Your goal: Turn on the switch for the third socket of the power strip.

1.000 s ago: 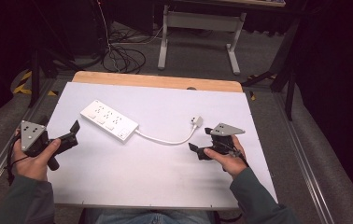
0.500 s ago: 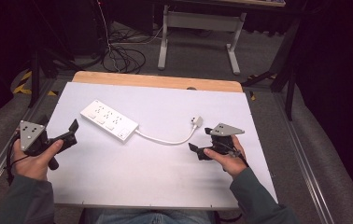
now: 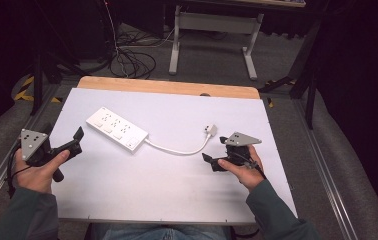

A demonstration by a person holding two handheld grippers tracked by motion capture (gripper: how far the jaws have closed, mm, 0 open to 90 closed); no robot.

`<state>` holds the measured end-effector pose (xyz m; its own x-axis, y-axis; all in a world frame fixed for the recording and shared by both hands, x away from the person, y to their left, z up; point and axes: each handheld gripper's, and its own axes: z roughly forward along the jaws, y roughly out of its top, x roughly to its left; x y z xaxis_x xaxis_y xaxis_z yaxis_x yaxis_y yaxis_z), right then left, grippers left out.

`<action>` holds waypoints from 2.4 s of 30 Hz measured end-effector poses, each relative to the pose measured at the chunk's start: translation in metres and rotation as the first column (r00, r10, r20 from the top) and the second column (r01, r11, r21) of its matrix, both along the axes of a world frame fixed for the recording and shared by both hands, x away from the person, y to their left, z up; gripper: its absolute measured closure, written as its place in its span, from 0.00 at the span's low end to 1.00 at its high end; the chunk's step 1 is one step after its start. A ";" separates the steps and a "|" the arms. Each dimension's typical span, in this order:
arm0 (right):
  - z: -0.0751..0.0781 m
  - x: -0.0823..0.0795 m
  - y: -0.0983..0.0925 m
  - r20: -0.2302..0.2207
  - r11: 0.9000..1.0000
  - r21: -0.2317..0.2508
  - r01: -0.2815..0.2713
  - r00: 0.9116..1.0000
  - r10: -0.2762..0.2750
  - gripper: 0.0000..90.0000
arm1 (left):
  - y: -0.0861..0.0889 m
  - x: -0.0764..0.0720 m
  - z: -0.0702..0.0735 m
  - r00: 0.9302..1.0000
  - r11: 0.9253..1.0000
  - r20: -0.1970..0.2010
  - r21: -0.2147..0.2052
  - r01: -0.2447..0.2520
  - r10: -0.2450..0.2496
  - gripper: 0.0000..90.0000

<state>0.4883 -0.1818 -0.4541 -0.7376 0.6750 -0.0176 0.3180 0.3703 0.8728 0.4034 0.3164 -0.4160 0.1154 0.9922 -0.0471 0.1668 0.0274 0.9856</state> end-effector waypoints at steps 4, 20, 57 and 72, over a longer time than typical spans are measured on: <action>0.000 0.000 -0.001 0.001 1.000 0.006 0.003 1.000 -0.003 0.10 | 0.000 0.000 0.000 1.000 1.000 -0.004 0.003 -0.001 0.001 0.10; 0.000 0.000 -0.001 -0.004 1.000 0.006 0.003 1.000 -0.003 0.10 | 0.002 0.000 0.000 1.000 1.000 -0.023 -0.003 -0.012 0.012 0.27; 0.000 -0.001 0.000 -0.004 1.000 0.000 0.000 1.000 0.000 0.10 | 0.005 0.008 -0.004 0.997 1.000 -0.075 0.011 0.023 -0.022 0.85; 0.000 -0.001 0.000 -0.005 1.000 0.000 -0.002 1.000 0.002 0.10 | 0.006 0.009 -0.004 0.996 0.999 -0.077 0.006 0.034 -0.034 0.95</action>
<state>0.4877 -0.1821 -0.4540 -0.7389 0.6737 -0.0140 0.3217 0.3709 0.8712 0.4125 0.3223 -0.4198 0.1455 0.9881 -0.0498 0.2428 0.0131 0.9700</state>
